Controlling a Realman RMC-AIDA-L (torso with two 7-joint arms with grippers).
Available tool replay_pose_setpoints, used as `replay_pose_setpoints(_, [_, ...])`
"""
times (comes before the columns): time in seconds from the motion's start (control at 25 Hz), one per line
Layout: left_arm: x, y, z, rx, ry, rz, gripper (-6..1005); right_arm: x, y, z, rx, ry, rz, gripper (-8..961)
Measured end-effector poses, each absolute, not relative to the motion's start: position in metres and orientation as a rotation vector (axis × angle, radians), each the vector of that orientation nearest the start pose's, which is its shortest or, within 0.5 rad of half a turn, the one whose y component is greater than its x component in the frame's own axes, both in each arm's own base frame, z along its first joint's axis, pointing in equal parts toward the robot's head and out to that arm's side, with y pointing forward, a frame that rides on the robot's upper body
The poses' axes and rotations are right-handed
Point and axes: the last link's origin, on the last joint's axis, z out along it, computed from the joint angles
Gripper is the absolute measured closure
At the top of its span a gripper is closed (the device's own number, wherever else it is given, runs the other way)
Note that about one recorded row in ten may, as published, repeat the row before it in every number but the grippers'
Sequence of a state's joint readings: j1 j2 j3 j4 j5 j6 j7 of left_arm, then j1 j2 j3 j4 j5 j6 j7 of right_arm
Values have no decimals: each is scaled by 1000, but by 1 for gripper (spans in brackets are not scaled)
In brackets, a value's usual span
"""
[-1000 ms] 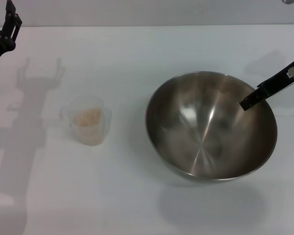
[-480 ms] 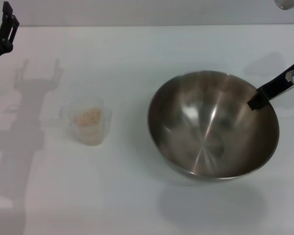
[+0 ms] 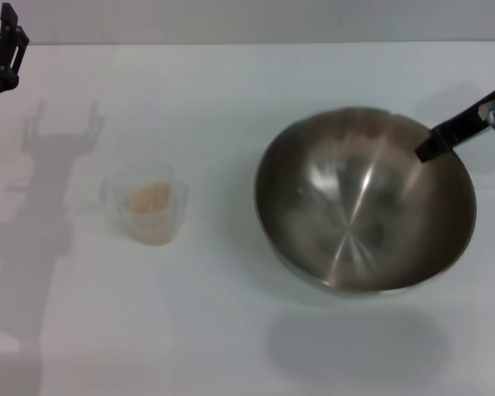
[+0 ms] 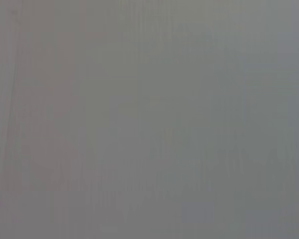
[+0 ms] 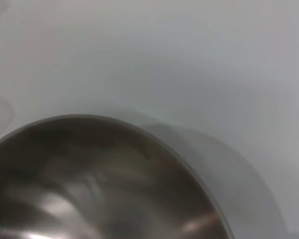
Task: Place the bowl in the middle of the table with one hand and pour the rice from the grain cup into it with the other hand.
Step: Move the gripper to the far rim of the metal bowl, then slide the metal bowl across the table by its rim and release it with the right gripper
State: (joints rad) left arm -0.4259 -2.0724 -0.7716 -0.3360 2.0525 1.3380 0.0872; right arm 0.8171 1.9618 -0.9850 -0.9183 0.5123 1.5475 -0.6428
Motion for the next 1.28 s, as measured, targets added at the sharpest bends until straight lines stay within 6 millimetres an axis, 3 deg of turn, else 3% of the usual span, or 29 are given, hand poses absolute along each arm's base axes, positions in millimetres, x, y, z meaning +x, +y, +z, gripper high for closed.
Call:
replay_pose_setpoints(0.32, [-286, 334, 5, -1391, -340, -821, 156, 208, 416, 56, -2437, 1275, -197, 939])
replay_pose_setpoints(0.56, [-286, 333, 6, -1389, -336, -825, 156, 198, 423, 47, -2450, 1240, -135, 941])
replay_pose_setpoints(0.84, [-285, 333, 6, -1390, -332, -825, 156, 186, 421, 22, -2516, 1254, -140, 941])
replay_pose_setpoints(1.28, [-285, 334, 8, -1384, -323, -827, 156, 188, 419, 1, -2519, 1269, -263, 939])
